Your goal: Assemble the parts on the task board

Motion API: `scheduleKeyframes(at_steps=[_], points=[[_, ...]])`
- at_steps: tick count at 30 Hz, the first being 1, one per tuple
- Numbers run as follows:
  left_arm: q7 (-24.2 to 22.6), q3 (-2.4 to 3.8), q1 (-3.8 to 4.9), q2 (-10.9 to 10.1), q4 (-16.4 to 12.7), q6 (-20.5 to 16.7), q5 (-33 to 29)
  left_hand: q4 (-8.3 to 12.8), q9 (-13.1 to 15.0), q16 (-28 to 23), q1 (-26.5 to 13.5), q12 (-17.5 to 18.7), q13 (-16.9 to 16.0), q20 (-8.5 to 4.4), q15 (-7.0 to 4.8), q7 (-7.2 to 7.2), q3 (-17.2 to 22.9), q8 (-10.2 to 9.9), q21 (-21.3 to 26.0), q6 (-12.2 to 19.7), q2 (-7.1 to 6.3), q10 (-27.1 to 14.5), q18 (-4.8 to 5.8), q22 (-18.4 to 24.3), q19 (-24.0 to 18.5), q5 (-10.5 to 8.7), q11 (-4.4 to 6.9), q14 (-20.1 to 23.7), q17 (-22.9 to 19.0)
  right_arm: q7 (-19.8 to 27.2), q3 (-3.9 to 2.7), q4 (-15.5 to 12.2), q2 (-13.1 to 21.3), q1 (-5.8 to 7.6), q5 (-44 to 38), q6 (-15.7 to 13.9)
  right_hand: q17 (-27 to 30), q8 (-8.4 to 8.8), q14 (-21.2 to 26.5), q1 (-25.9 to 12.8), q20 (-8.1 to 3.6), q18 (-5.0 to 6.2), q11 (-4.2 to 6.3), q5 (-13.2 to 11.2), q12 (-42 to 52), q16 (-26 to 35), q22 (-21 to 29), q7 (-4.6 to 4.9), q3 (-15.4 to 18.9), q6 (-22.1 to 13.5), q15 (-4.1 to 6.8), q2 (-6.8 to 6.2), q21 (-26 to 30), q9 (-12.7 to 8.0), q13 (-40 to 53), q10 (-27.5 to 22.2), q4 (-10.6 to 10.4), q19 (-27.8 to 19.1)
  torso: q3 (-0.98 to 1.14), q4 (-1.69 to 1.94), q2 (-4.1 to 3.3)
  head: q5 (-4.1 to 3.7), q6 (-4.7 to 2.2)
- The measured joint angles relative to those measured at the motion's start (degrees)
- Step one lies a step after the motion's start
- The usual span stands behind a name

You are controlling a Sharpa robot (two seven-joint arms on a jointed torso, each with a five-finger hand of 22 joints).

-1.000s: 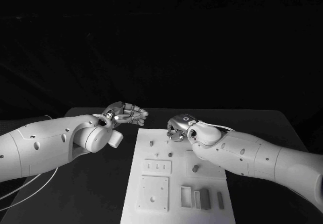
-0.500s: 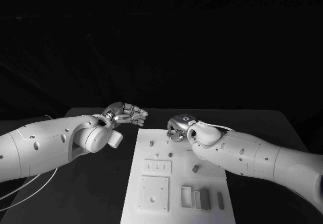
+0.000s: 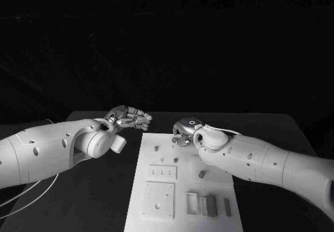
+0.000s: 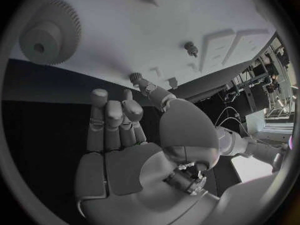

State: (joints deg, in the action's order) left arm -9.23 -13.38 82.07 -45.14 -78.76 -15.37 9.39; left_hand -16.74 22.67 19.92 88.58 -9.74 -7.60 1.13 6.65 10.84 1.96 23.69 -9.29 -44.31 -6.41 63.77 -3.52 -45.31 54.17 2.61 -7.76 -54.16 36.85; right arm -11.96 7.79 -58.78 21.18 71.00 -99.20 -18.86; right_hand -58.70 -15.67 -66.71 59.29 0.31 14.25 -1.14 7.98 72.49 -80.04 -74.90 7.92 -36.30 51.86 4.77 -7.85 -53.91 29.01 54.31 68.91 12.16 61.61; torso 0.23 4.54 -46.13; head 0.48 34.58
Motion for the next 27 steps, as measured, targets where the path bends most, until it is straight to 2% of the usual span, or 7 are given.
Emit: scheduleKeyframes(at_steps=[6,12,20,27], points=[[0.1,-0.01,0.0,0.0,0.1,0.0,0.0,0.0,0.0,-0.2,0.0,0.0,0.0,0.0,0.0,0.0,0.0,0.0,0.2,0.0,0.0,0.0,0.05,0.0,0.0,0.0,0.0,0.0,0.0,0.0,0.0,-0.3,0.2,0.0,0.2,0.0,0.0,0.05,0.0,0.0,0.0,0.01,0.0,0.0,0.0,0.0,0.0,0.0,-0.2,0.0,-0.01,0.0,0.0,0.0,0.0,0.0,-0.2,0.0,0.0,-0.02,0.01,-0.06,-0.07],[0.1,-0.01,0.0,-0.2,0.4,0.1,0.0,0.0,0.0,-0.2,0.0,0.0,0.0,0.0,0.0,0.0,0.0,0.0,0.2,0.0,0.0,0.0,0.12,0.0,0.0,0.0,0.0,0.0,0.0,0.1,-0.01,-2.9,2.8,0.01,1.1,-0.7,0.1,0.05,0.1,0.0,0.01,0.0,0.0,0.0,0.0,0.0,0.0,0.16,0.0,-0.2,-0.09,0.0,0.0,0.0,0.0,0.0,-0.3,0.0,0.0,-0.03,0.03,-0.34,-0.14],[0.0,-0.01,0.0,-0.9,1.3,0.1,0.0,0.0,0.0,-0.2,0.0,0.0,0.0,0.0,0.0,0.0,0.0,0.0,0.2,0.0,0.0,0.0,0.17,0.0,0.0,0.0,0.0,0.0,0.0,0.6,-2.57,-10.1,8.4,0.71,3.4,-1.9,0.0,0.05,0.1,0.2,0.02,0.0,0.01,0.0,0.0,0.0,0.0,0.08,0.0,-0.3,-0.11,-0.22,0.0,0.0,0.0,0.0,-0.3,0.0,0.1,-0.24,0.16,-0.45,-0.7],[-0.2,-0.28,-0.05,-1.3,1.0,0.1,0.0,0.0,0.0,-0.2,0.0,0.0,0.0,0.0,0.0,0.0,0.0,0.0,0.2,0.0,0.0,0.0,0.41,0.0,0.0,0.0,0.0,0.0,0.1,0.9,-3.23,-15.1,13.2,0.72,5.0,-2.3,0.1,0.05,0.2,0.2,0.02,0.0,-0.09,0.0,0.0,0.0,0.0,0.08,0.0,-0.3,-0.18,-0.22,0.0,0.0,0.0,0.1,-0.3,0.0,0.38,-0.7,0.39,-0.33,-0.89]])
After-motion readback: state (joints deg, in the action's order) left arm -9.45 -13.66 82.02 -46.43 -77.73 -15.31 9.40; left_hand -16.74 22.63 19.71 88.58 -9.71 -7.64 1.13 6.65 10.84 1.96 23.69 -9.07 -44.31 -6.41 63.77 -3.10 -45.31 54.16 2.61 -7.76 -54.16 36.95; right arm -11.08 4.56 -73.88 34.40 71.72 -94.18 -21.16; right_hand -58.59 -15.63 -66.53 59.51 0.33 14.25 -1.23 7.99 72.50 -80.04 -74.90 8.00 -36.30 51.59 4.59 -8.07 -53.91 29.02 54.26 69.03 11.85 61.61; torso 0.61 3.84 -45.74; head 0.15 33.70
